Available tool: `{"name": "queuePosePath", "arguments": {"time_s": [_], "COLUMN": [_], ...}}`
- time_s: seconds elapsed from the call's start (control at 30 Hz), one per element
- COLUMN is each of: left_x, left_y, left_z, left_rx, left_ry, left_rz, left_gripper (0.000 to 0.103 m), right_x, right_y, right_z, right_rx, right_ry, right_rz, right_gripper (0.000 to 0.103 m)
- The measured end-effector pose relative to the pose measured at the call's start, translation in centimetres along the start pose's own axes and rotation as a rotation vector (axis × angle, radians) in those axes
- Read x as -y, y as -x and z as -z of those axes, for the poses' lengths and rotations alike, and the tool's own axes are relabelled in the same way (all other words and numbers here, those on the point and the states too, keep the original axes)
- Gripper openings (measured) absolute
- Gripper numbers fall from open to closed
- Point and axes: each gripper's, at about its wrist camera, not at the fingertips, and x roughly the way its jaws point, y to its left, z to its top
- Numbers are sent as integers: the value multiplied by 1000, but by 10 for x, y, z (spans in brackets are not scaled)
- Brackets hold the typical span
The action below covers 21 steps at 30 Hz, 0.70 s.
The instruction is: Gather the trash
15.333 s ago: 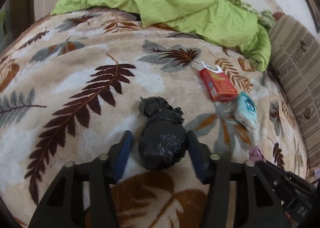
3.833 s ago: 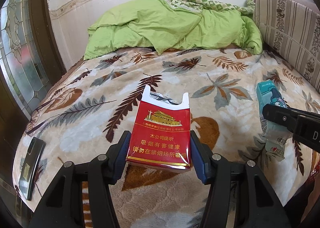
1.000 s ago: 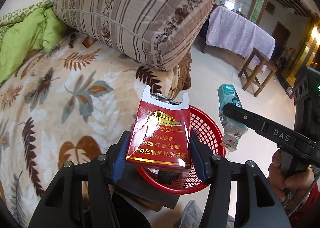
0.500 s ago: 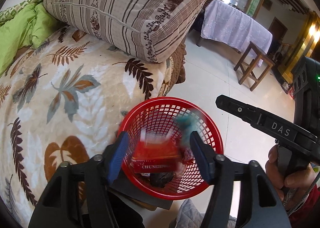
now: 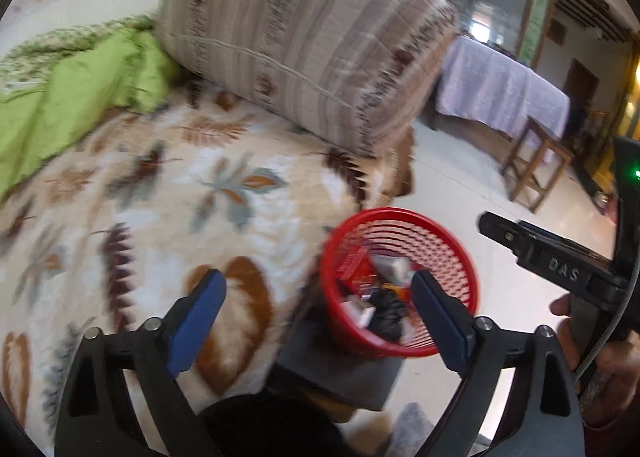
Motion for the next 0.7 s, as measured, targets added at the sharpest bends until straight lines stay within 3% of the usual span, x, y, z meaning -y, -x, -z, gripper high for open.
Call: {"name": "queuePosePath", "arguments": {"time_s": [0.13, 0.33, 0.53, 0.7], "left_x": [-25, -50, -61, -69], "left_y": [34, 67, 90, 98], "left_z": [20, 53, 74, 82], "left_rx": [48, 68, 106, 107], "left_ry": [14, -3, -3, 22], "left_rz": [-107, -356, -432, -437], "left_gripper": [98, 103, 103, 103], "right_x": [-35, -59, -74, -90], "right_y": [19, 40, 46, 50], "right_z": [20, 42, 58, 65], "right_rx": [47, 107, 77, 83], "right_ry": [62, 36, 26, 83], "right_rz": [95, 152, 193, 220], "right_gripper": [92, 93, 93, 93]}}
